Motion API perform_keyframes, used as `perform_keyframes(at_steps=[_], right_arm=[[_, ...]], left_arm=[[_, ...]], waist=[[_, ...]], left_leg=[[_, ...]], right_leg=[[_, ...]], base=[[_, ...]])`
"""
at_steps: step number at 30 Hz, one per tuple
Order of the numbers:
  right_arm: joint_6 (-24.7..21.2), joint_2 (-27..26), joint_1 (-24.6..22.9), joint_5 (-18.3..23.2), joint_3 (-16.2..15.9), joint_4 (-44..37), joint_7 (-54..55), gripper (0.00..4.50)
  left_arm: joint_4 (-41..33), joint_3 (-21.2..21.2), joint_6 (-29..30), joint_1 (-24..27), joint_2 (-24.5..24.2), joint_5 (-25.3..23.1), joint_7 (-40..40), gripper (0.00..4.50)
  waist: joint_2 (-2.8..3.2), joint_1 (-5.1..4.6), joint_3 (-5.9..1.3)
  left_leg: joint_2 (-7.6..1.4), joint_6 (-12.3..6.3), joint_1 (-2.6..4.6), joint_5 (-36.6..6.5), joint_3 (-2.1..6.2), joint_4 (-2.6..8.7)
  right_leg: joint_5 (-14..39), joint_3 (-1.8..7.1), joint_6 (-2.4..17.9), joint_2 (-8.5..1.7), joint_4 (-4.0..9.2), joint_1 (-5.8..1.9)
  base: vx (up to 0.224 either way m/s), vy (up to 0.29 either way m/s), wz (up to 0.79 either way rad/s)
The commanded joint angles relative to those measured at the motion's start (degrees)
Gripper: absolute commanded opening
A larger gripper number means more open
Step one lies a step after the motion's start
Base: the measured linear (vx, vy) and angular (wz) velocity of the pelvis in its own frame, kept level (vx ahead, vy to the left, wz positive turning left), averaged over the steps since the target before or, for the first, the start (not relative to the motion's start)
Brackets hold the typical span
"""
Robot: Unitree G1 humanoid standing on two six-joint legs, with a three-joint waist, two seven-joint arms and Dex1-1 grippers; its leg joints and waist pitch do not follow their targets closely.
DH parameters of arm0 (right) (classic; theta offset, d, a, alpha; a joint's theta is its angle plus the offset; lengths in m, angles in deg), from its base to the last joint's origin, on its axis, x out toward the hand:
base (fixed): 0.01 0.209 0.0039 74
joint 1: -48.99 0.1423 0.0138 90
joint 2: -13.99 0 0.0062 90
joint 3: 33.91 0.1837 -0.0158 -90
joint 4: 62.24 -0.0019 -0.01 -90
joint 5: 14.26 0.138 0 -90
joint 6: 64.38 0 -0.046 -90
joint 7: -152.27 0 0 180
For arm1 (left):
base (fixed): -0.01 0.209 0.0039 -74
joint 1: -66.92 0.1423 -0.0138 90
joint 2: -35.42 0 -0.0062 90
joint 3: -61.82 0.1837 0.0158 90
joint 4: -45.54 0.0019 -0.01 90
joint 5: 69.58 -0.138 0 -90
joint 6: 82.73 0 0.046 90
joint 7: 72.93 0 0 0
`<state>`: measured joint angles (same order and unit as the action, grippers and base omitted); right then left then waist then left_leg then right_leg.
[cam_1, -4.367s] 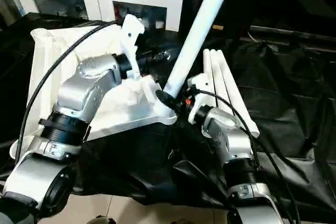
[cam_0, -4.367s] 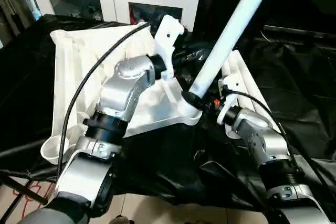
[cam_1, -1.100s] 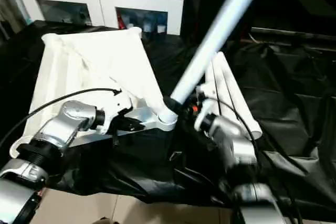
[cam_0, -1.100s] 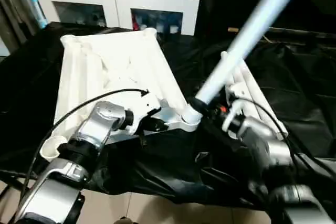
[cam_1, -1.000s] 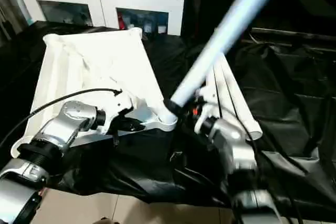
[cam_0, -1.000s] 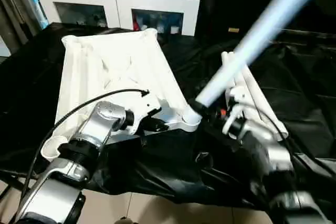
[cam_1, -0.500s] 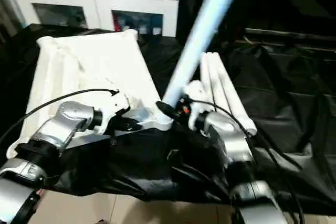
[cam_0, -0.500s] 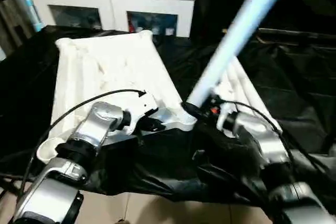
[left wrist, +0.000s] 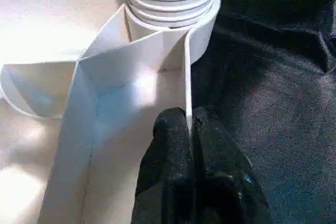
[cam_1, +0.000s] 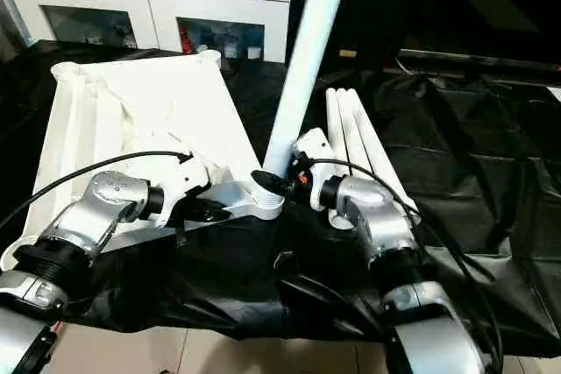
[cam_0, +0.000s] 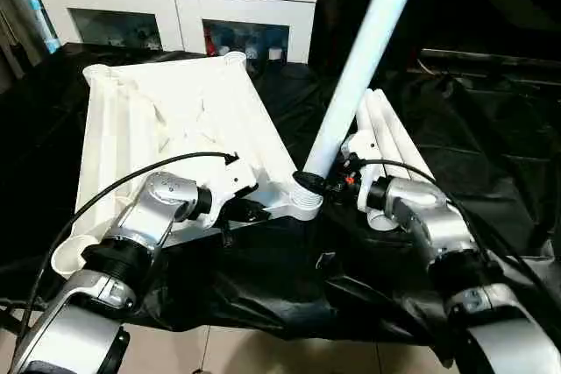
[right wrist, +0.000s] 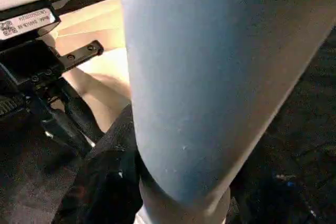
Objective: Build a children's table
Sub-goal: Insert table leg to table base
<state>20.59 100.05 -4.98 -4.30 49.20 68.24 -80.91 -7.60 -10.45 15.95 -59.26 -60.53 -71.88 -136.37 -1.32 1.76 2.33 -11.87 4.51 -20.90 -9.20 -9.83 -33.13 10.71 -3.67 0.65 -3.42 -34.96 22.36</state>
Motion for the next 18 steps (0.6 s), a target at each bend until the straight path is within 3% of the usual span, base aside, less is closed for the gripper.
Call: perform_keyframes(at_steps=[1, 7, 18], right_arm=[[-2.88, -0.62, -1.75, -3.48, -3.86, 4.94, -1.00, 1.87], [-2.09, -1.09, -0.31, -3.79, -4.41, 6.34, -2.63, 1.87], [-1.91, -0.21, -1.50, -3.82, -5.37, 5.46, -8.20, 1.87]], left_arm=[[-3.27, 1.95, -1.40, 0.78, 1.23, 0.90, -3.97, 0.00], [-5.25, 2.90, -1.83, 1.40, 1.00, 0.92, -5.30, 0.00], [-7.94, 3.20, -2.56, 2.53, 0.28, 1.35, -6.37, 0.00]], waist=[[0.23, 0.18, -2.78], [0.39, 0.21, -2.82], [-0.10, 0.52, -2.81]], left_leg=[[-1.51, -0.58, 0.62, -19.01, 0.48, 4.00], [-1.56, -0.47, 0.73, -19.28, 0.45, 4.08], [-1.66, -1.01, 0.73, -17.85, 0.32, 4.14]], right_leg=[[20.46, 2.68, 11.03, -4.41, 5.18, -1.71], [19.04, 2.71, 11.58, -4.35, 5.04, -1.73], [18.19, 2.79, 11.41, -4.42, 4.98, -1.84]], base=[[0.000, 0.000, 0.00], [0.000, 0.000, 0.00], [0.000, 0.000, 0.00]])
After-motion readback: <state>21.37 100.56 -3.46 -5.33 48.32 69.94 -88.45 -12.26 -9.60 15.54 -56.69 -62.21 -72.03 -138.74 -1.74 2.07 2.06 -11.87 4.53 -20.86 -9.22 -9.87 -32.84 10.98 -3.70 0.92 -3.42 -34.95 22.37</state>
